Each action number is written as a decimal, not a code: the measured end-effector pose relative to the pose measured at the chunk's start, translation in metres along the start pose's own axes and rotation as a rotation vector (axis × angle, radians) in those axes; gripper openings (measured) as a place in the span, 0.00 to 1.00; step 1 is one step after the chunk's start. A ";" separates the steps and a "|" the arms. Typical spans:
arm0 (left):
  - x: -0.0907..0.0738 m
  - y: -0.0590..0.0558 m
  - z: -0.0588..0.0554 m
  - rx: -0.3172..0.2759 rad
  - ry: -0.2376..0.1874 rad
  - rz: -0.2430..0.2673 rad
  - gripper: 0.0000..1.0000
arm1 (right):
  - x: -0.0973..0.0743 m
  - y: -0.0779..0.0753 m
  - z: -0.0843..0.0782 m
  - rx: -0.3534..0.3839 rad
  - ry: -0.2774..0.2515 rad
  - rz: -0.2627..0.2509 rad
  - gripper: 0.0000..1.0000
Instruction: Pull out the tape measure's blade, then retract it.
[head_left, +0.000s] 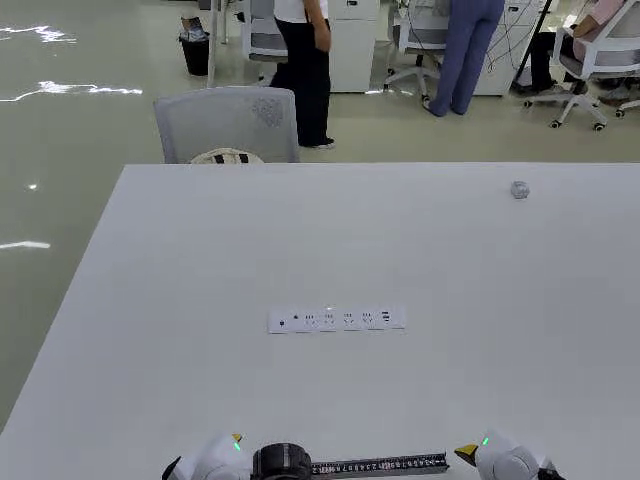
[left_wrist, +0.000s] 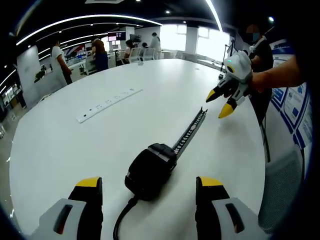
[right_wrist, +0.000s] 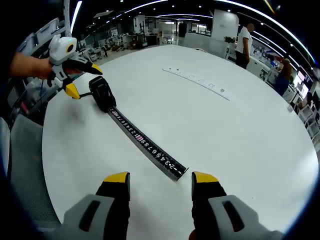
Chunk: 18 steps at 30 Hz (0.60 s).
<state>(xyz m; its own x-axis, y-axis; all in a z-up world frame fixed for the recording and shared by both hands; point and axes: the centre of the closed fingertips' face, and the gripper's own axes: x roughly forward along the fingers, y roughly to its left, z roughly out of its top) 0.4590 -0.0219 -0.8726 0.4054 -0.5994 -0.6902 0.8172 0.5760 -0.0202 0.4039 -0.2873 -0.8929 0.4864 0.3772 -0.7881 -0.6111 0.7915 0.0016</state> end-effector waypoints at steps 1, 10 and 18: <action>0.000 0.000 -0.001 -0.008 -0.001 0.003 0.74 | -0.001 0.001 0.000 0.004 -0.002 -0.002 0.51; -0.010 -0.008 -0.009 -0.100 -0.013 0.040 0.77 | -0.010 0.013 -0.001 0.059 -0.033 -0.024 0.55; -0.017 -0.014 -0.018 -0.152 -0.017 0.071 0.79 | -0.015 0.022 -0.003 0.107 -0.055 -0.046 0.58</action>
<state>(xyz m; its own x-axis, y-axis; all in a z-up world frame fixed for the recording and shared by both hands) 0.4330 -0.0102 -0.8740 0.4678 -0.5632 -0.6812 0.7154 0.6938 -0.0823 0.3810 -0.2767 -0.8834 0.5479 0.3630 -0.7537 -0.5188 0.8542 0.0342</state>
